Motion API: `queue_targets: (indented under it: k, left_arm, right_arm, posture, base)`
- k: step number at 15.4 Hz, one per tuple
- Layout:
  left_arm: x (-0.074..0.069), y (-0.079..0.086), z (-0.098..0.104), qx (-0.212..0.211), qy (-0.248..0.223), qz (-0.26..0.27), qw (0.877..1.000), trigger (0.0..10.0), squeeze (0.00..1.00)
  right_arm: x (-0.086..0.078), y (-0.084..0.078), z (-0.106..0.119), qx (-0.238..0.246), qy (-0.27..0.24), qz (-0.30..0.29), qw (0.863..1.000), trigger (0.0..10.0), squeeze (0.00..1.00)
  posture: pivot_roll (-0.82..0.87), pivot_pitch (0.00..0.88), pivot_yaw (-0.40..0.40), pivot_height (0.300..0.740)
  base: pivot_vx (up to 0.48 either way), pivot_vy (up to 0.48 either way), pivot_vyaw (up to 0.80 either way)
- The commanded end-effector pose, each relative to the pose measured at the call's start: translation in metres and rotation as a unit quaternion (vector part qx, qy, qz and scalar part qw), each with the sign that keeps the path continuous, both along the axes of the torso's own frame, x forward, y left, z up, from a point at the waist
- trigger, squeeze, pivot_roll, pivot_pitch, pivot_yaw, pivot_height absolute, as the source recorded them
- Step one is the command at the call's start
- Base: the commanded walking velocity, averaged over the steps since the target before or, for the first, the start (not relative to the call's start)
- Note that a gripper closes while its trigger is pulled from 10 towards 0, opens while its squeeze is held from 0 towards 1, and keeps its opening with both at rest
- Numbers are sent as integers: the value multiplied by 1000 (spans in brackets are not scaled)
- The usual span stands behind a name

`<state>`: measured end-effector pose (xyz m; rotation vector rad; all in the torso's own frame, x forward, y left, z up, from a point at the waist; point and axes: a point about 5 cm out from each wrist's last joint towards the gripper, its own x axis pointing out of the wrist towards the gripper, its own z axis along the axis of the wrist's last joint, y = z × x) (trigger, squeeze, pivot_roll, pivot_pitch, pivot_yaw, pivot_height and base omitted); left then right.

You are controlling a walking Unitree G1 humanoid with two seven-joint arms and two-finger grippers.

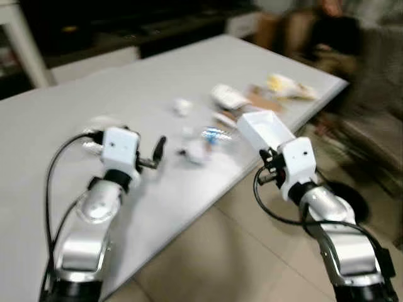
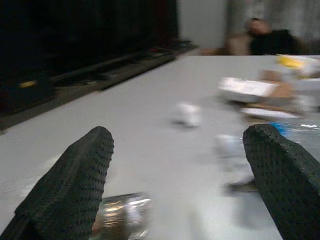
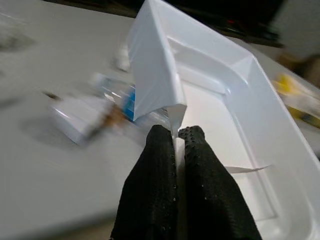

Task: Picking trash to rubbish bin

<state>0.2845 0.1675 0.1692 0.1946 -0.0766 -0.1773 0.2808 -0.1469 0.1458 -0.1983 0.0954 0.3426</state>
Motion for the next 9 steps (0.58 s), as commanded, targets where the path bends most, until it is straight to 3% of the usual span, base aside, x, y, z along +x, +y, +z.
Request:
queue_targets:
  k: [1,4,7,8,9]
  left_arm:
    - [-2,8,-1,8,6,14,1000,10000,0]
    - [3,6,2,10,8,-1,1000,10000,0]
    - [7,-4,-6,12,40,-60,997,10000,0]
    - [12,-3,-8,-6,48,-65,997,10000,1000]
    - [15,-2,-11,2,57,-67,996,10000,1000]
  right_arm:
    - [0,9,7,27,-10,15,999,10000,0]
    - [-1,0,11,26,-29,-18,999,10000,0]
    - [-7,-4,13,38,-43,-44,997,10000,0]
    - [-10,-4,15,39,-48,-43,997,10000,0]
    - [-11,-5,15,38,-50,-44,997,10000,0]
  posture:
    - [20,0,-60,740]
    - [11,0,-36,740]
    - [1,0,-16,740]
    - [-10,0,-6,740]
    - [-16,1,-1,740]
  base:
    - [382,0,0]
    - [352,0,0]
    - [0,0,0]
    - [0,0,0]
    - [0,0,0]
